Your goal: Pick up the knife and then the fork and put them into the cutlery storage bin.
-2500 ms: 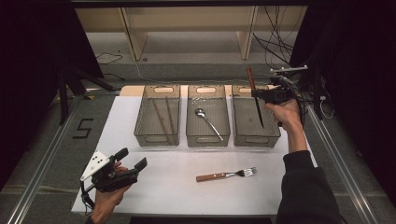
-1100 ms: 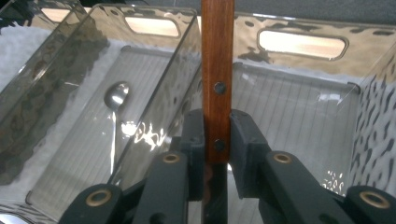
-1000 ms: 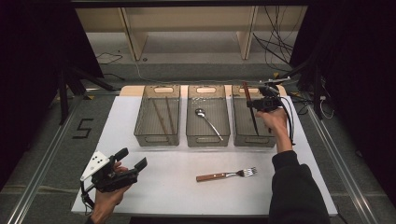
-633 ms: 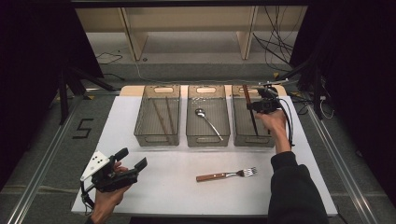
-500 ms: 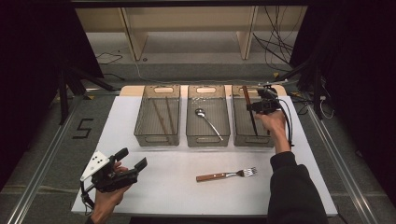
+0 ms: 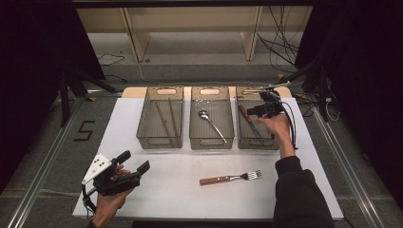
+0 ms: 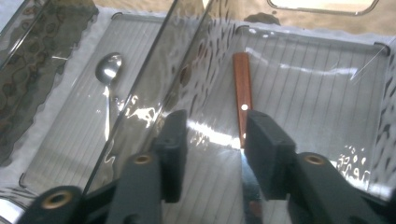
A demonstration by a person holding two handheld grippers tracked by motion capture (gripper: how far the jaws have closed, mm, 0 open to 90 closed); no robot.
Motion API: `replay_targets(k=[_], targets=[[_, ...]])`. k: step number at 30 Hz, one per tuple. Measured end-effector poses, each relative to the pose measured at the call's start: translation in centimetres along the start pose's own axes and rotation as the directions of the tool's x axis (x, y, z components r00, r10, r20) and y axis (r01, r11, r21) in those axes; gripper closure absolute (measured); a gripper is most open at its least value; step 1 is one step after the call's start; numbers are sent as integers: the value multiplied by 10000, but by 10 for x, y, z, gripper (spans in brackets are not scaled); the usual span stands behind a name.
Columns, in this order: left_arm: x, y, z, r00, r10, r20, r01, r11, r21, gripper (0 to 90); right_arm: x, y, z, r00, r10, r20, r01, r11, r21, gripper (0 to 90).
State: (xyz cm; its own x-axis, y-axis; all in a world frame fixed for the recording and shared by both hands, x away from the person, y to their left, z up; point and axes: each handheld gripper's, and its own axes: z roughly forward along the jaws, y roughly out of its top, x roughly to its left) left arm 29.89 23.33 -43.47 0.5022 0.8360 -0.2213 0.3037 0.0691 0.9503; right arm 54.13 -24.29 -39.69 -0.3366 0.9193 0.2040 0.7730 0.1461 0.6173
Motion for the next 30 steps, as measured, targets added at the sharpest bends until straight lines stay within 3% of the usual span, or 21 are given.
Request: replay_targets(k=[6, 15, 21, 30], targets=[[0, 0, 0, 10000, 4, -4, -4, 10000, 13, 137, 13, -2, -11, 9969, -662, -431, 651, 9976, -248, 477], [0, 0, 0, 10000, 6, -13, -6, 10000, 16, 136, 38, -6, -30, 9793, -1755, -1013, 1702, 9837, -587, 376], [0, 0, 0, 10000, 9, -14, -9, 10000, 18, 137, 53, -12, -39, 9563, -2532, -1460, 2454, 9669, -694, 326], [0, 0, 1, 10000, 13, -22, -13, 10000, 31, 137, 80, -29, -51, 9053, -3658, -2161, 3607, 9305, -642, 287]])
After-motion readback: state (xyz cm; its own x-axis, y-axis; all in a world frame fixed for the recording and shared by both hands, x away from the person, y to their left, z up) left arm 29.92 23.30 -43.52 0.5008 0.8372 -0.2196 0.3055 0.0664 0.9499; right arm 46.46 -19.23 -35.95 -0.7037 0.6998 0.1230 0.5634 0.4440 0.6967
